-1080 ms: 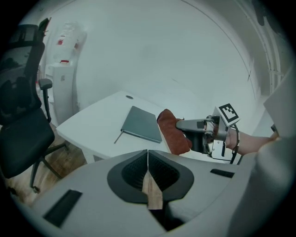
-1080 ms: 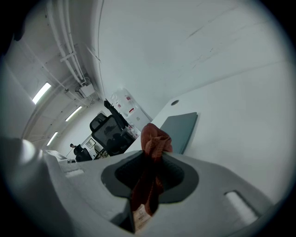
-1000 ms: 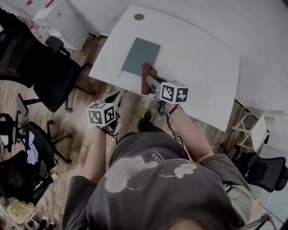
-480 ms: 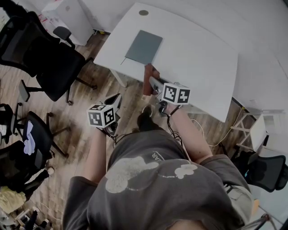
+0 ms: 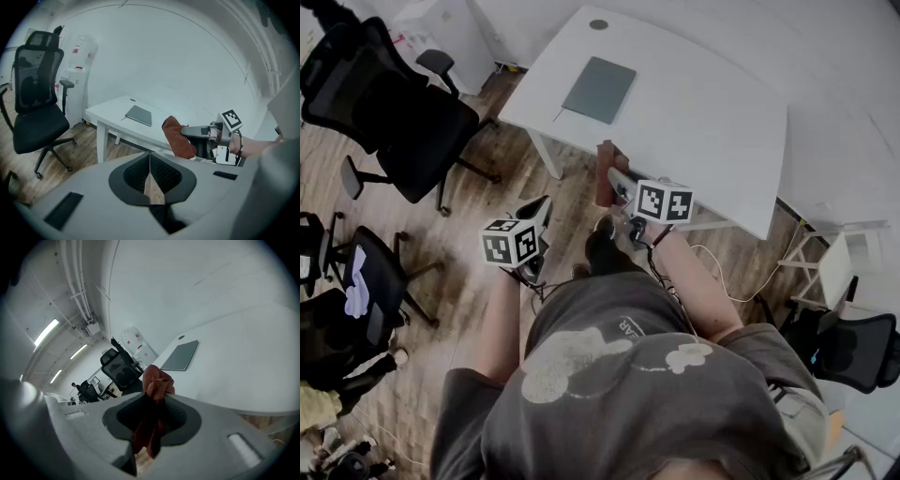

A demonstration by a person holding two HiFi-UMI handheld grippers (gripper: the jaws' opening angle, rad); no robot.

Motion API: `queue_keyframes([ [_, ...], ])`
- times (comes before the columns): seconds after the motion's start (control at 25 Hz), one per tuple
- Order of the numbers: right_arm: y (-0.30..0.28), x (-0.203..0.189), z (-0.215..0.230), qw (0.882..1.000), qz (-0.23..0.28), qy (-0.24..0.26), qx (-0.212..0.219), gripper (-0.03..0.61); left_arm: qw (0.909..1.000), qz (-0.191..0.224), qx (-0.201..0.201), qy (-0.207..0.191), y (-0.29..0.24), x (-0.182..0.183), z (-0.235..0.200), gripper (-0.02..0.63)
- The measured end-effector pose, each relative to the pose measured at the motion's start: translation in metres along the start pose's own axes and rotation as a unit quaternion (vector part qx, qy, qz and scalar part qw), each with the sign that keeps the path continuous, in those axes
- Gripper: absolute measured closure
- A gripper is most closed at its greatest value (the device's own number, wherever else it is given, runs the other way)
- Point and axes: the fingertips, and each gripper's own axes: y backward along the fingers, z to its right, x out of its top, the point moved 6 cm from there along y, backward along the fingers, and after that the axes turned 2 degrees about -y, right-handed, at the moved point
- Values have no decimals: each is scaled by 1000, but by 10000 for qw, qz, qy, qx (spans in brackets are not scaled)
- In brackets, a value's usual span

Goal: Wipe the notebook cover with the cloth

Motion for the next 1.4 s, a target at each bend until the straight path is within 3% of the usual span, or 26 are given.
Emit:
queue_keyframes([
  [0.36,27,-21,-5,9999,-76,23,-89,489,9999,114,-41,120,15,-19,13,617],
  [0.68,25,-12,2,9992,-286,232,159,489,9982,376,290,362,18,-19,21,617],
  [1.04,44,3,23,9963,-501,501,480,489,9936,619,649,685,6,-24,55,617],
  [1.4,90,-2,43,9917,-631,737,848,491,9911,677,885,724,-3,-44,113,617],
])
